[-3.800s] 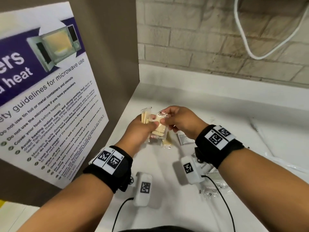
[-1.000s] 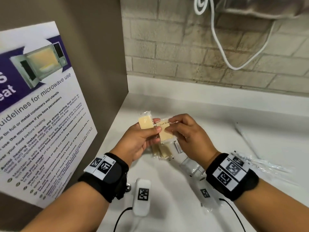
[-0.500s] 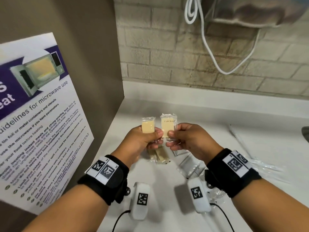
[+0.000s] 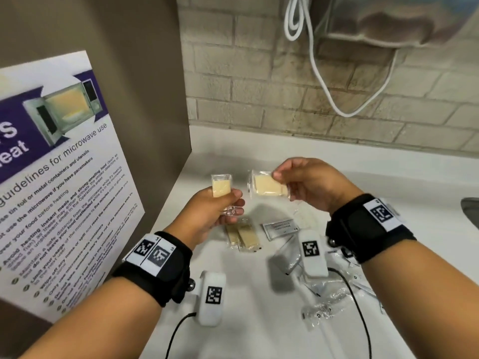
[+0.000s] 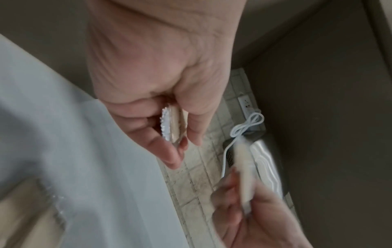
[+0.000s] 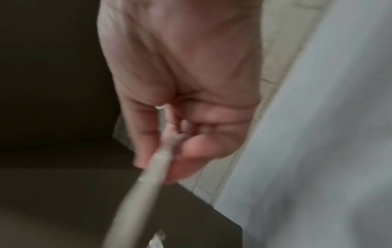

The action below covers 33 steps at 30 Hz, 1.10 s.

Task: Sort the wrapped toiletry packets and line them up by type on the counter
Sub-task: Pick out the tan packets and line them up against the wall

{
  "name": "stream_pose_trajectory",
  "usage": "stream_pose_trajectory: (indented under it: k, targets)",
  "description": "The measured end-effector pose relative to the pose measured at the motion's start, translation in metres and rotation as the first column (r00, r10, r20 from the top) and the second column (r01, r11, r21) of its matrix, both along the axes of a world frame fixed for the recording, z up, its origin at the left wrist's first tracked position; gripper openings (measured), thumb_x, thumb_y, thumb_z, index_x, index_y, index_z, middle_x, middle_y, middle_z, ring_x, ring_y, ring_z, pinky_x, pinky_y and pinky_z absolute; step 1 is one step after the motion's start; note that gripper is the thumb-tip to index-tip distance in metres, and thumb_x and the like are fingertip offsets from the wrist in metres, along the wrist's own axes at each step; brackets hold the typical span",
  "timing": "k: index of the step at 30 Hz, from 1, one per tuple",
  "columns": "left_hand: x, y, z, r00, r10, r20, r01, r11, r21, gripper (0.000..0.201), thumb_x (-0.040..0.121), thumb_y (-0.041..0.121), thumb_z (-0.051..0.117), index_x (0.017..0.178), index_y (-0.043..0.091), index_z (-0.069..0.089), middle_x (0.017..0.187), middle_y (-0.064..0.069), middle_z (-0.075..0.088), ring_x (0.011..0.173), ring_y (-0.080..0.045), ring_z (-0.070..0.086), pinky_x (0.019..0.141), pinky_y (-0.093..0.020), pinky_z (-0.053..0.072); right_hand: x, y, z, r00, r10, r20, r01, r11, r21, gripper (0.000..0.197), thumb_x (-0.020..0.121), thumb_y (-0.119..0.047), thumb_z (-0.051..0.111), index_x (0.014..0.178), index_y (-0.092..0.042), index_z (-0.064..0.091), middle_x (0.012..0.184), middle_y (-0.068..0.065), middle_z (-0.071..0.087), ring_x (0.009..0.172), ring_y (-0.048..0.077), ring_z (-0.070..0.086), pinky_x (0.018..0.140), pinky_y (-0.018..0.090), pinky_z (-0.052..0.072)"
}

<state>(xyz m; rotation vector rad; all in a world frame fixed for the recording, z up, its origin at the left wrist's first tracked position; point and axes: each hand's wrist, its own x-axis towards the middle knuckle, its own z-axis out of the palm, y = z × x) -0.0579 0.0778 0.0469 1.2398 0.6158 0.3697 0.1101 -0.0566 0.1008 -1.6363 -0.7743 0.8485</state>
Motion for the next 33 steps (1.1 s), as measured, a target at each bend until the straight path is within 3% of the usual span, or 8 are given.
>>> stream_pose_trajectory:
  k: [3,8,13,19,25,29,31,33]
  targets:
    - [-0.001,-0.003,-0.004,1.0,-0.016,-0.02,0.016,1.0,-0.017,0.005,0.09,0.013,0.063,0.095,0.01,0.064,0.081,-0.005,0.069,0.063,-0.013,0.068,0.053,-0.02,0.054,-0.004,-0.002,-0.021,0.993,-0.009,0.116,0.021,0.994,-0.106,0.01,0.074,-0.007,0.077,0.076,-0.007,0.067,0.065,0.004,0.065,0.05,0.012,0.052,0.047,0.024,0.038]
    - [0.004,-0.011,-0.006,1.0,-0.004,-0.006,0.003,0.996,-0.093,0.018,0.09,0.024,0.064,0.101,0.009,0.064,0.084,-0.007,0.07,0.067,-0.017,0.068,0.053,-0.021,0.054,-0.009,0.003,-0.033,0.989,-0.122,-0.087,0.124,0.992,0.02,0.01,0.078,-0.004,0.073,0.073,-0.007,0.065,0.062,0.003,0.064,0.051,0.013,0.049,0.045,0.024,0.04]
    - [0.005,-0.015,-0.009,1.0,0.015,0.014,-0.014,0.997,-0.077,0.023,0.081,0.002,0.071,0.103,0.004,0.063,0.084,-0.009,0.07,0.069,-0.015,0.069,0.056,-0.02,0.055,-0.015,0.004,-0.041,0.988,-0.113,-0.101,0.118,0.992,0.041,0.008,0.078,-0.004,0.073,0.078,-0.005,0.066,0.069,0.007,0.065,0.054,0.017,0.054,0.047,0.026,0.043]
    - [0.007,-0.012,-0.011,0.994,0.1,0.05,-0.096,0.992,-0.078,0.013,0.082,-0.001,0.069,0.089,0.008,0.062,0.072,-0.007,0.064,0.055,-0.011,0.064,0.051,-0.018,0.052,-0.017,0.002,-0.046,1.0,0.02,0.014,-0.018,0.995,-0.097,0.012,0.078,-0.009,0.075,0.085,-0.007,0.065,0.082,0.014,0.067,0.064,0.019,0.06,0.052,0.026,0.045]
    - [0.008,-0.006,-0.021,0.996,0.084,-0.031,-0.086,0.994,-0.07,0.011,0.086,0.014,0.069,0.096,0.011,0.064,0.074,-0.003,0.07,0.071,-0.02,0.067,0.06,-0.027,0.057,-0.012,0.013,-0.064,0.997,-0.074,-0.009,0.071,0.984,-0.161,0.016,0.078,-0.009,0.075,0.078,-0.011,0.059,0.064,0.005,0.057,0.052,0.014,0.049,0.048,0.025,0.04]
    - [-0.001,0.009,-0.03,0.988,0.144,-0.061,-0.152,0.978,-0.145,0.017,0.096,0.018,0.054,0.106,0.008,0.062,0.093,-0.008,0.065,0.077,-0.024,0.068,0.071,-0.036,0.056,-0.017,0.019,-0.079,0.992,-0.115,-0.05,0.097,0.955,-0.28,0.035,0.078,-0.001,0.073,0.106,-0.014,0.057,0.068,0.005,0.059,0.054,0.017,0.051,0.052,0.029,0.045]
    - [-0.006,0.015,-0.032,0.991,0.119,-0.066,-0.128,0.98,-0.151,0.018,0.097,0.014,0.049,0.105,0.008,0.064,0.094,-0.008,0.063,0.08,-0.025,0.067,0.073,-0.037,0.055,-0.018,0.023,-0.078,0.988,-0.118,-0.099,0.091,0.967,-0.239,0.058,0.079,0.007,0.067,0.122,-0.027,0.049,0.069,0.007,0.059,0.056,0.021,0.055,0.054,0.032,0.051]
    - [-0.008,0.017,-0.034,0.992,0.09,-0.09,-0.101,0.988,-0.12,0.014,0.094,0.009,0.053,0.103,0.009,0.064,0.093,-0.008,0.062,0.078,-0.024,0.067,0.075,-0.037,0.056,-0.017,0.026,-0.074,0.972,-0.134,-0.194,0.105,0.983,-0.151,0.063,0.08,0.013,0.06,0.123,-0.032,0.047,0.067,0.009,0.058,0.055,0.024,0.056,0.058,0.038,0.057]
